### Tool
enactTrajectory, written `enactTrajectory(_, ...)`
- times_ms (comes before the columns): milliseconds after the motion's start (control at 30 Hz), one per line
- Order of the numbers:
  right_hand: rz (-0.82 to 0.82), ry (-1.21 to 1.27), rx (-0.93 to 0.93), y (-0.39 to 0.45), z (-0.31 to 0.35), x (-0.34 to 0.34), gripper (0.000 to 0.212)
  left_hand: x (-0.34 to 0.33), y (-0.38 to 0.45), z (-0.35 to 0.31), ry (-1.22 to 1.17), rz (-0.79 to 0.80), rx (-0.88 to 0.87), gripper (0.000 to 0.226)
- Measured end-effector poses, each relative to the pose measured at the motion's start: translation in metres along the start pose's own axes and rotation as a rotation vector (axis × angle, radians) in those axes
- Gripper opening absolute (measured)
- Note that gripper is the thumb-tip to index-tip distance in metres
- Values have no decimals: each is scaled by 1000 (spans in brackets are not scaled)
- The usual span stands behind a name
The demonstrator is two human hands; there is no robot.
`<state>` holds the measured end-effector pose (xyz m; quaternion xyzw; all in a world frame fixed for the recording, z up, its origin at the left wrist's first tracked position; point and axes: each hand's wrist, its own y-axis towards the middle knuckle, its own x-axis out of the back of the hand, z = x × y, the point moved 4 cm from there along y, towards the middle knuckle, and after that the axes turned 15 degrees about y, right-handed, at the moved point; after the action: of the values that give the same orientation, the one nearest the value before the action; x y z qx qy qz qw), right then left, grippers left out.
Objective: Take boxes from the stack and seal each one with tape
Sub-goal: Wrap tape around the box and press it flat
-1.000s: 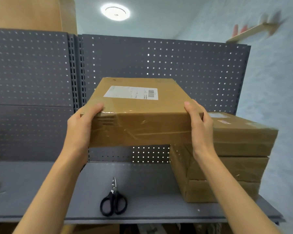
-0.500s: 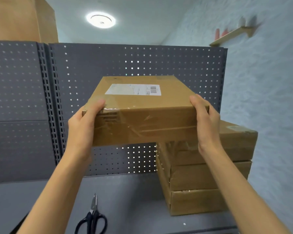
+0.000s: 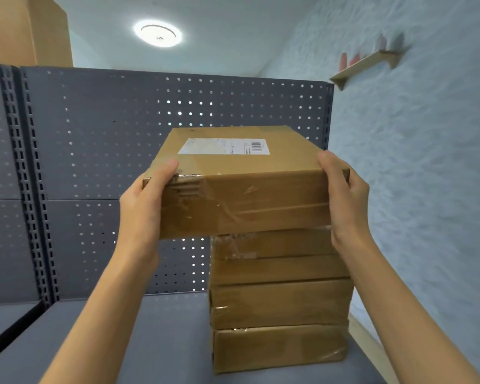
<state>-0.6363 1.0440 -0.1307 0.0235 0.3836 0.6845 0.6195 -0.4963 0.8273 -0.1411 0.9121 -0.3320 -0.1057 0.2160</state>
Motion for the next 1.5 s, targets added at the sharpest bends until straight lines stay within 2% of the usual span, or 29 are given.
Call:
enactTrajectory(267, -89, -47, -28, 17, -2, 45, 44, -46, -13, 2, -11, 65, -11, 31)
enactTrajectory(400, -104, -57, -55, 22, -3, 55, 43, -58, -14, 5, 5, 82, 0, 42)
enactTrajectory(467, -102, -51, -74, 24, -5, 57, 38, -62, -14, 6, 12, 79, -3, 41)
enactTrajectory(567, -91, -41, -94, 27, -10, 57, 22, -64, -11, 6, 27, 82, 9, 27)
enactTrajectory(700, -87, -46, -110, 32, -15, 55, 27, -65, -3, 11, 62, 97, 24, 23)
enactTrajectory(1000, -100, -44, -143, 46, -25, 53, 33, -76, 11, 17, 70, 148, 26, 39)
enactTrajectory(1233, -87, -93, -134, 54, -30, 53, 32, -82, 23, 25, 76, 133, 102, 35)
enactTrajectory(1500, -53, -105, -148, 55, -30, 54, 32, -82, 22, 26, 65, 141, 97, 38)
